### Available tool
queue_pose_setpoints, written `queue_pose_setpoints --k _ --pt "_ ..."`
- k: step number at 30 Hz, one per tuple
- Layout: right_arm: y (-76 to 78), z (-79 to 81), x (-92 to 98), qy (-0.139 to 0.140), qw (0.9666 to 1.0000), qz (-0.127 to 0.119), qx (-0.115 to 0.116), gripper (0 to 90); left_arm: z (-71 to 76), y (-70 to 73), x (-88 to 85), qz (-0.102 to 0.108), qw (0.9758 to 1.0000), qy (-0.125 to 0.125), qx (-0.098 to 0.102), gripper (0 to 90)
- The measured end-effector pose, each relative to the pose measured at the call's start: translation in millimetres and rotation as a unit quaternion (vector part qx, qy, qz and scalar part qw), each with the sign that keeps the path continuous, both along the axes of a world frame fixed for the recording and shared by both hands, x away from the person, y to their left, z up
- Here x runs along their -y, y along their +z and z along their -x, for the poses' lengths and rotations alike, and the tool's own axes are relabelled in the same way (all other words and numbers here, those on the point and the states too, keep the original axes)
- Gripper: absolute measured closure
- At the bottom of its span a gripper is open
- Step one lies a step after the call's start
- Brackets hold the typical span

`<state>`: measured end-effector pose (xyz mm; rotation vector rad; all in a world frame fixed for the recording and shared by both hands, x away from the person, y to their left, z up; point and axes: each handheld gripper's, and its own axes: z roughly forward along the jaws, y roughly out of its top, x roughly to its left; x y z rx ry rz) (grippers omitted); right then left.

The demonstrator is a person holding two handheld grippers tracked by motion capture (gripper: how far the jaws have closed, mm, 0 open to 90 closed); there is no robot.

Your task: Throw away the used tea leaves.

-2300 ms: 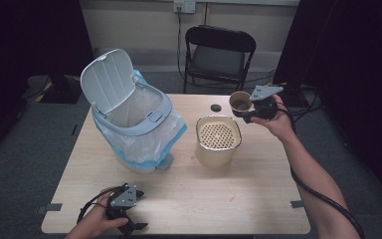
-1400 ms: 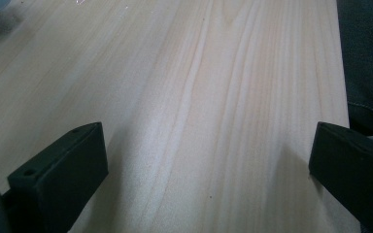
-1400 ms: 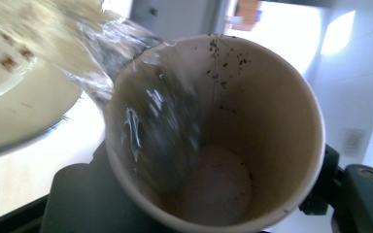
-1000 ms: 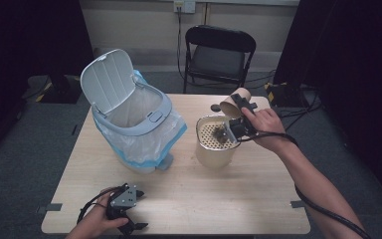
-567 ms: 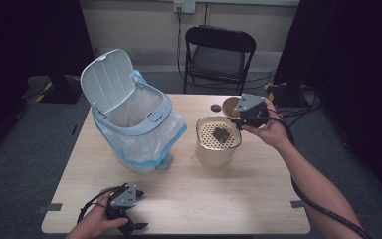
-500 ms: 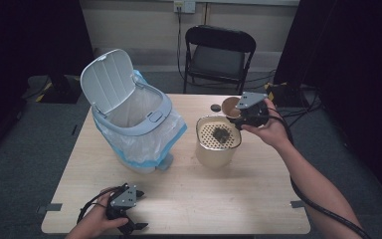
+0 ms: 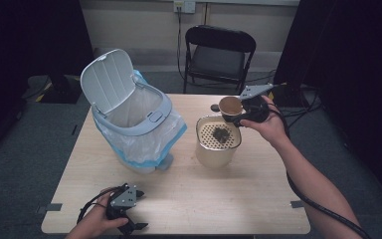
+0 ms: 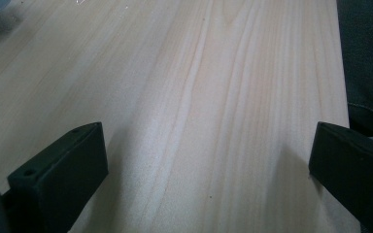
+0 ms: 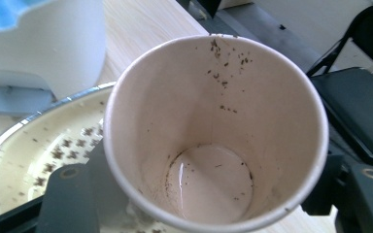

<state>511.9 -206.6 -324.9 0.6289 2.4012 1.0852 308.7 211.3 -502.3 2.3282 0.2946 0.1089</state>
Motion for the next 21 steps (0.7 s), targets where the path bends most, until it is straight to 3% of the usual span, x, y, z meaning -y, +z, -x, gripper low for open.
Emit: queue_pose_setpoints --k 2,7,21 --pt "1.2 -0.1 -1.5 0.004 0.9999 -0.012 -0.007 30.0 0.0 0.1 0.0 0.0 1.0 0.0 -0.001 0.0" --pt "4.7 1.7 -5.7 0.009 0.9998 -0.006 -0.013 29.8 0.0 0.0 0.1 0.0 1.0 0.0 -0.001 0.0" --pt "16.5 2.7 -12.2 0.014 0.9986 -0.037 -0.036 29.3 0.0 -0.1 0.1 0.001 1.0 0.0 0.0 0.0"
